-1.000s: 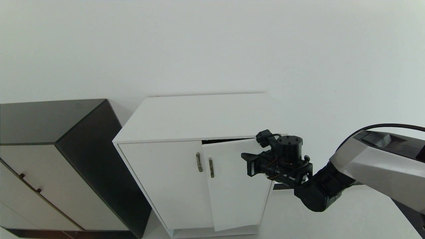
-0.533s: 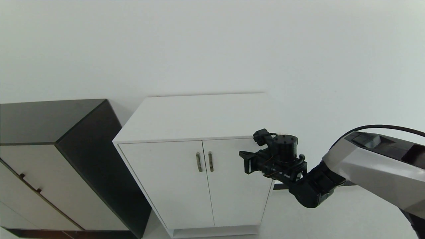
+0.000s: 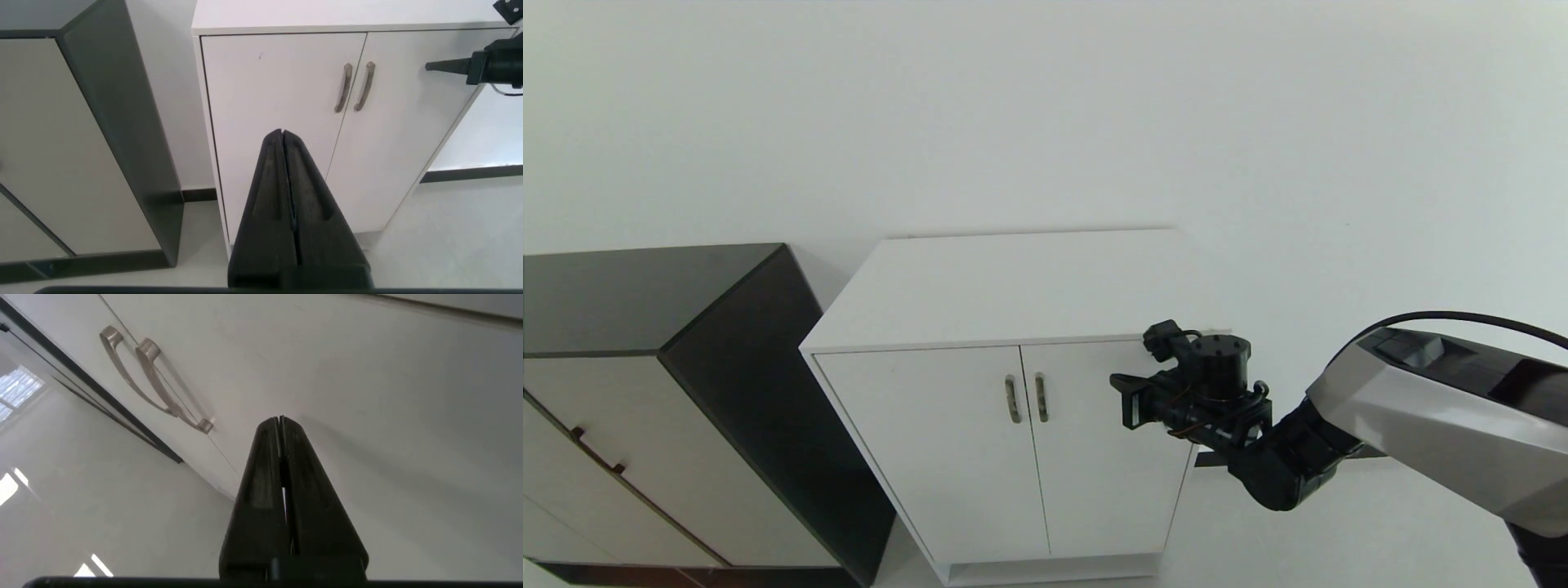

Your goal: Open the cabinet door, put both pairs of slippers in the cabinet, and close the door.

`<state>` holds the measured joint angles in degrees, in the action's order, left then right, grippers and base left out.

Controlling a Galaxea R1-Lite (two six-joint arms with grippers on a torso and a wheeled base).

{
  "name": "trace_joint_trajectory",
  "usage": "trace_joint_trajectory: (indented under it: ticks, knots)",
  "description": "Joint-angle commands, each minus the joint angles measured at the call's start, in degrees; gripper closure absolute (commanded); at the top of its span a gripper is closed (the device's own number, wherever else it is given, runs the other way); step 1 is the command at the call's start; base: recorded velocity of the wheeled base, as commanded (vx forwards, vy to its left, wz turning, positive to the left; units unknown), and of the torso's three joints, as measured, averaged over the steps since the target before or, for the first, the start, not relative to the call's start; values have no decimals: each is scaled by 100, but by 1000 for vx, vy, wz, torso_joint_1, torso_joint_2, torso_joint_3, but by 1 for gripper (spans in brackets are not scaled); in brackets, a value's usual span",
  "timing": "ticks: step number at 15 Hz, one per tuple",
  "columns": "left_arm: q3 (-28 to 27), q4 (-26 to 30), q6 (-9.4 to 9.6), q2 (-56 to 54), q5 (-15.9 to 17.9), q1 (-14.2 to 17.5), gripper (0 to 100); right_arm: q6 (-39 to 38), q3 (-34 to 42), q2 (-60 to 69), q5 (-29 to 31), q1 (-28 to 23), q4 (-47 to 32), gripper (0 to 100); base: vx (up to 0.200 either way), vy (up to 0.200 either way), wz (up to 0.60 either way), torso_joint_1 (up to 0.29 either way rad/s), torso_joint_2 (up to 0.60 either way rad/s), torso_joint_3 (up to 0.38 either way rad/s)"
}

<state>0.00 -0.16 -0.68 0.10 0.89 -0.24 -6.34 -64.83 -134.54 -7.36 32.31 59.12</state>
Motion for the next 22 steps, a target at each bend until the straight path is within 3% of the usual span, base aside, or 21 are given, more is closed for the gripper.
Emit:
trace_joint_trajectory:
  ticks: [1, 6, 11, 16, 19, 22]
  knots:
    - [0, -2, -2, -1, -1, -2, 100, 1, -91, -38, -2, -14, -68, 100, 0, 0, 0, 0, 0, 0]
    - [0, -2, -2, -1, -1, -2, 100, 1, -337, -143, -2, -93, -243, 100, 0, 0, 0, 0, 0, 0]
    - [0, -11, -2, -1, -1, -2, 100, 1, -3, 77, 16, -49, -217, 100, 0, 0, 0, 0, 0, 0]
    - [0, -2, -2, -1, -1, -2, 100, -8, 1104, 850, 33, 21, -138, 100, 0, 0, 0, 0, 0, 0]
    - [0, -2, -2, -1, -1, -2, 100, -8, 2220, 1492, 60, 127, 240, 100, 0, 0, 0, 0, 0, 0]
    - [0, -2, -2, -1, -1, -2, 100, 1, 3372, 2327, 1079, 136, 301, 100, 0, 0, 0, 0, 0, 0]
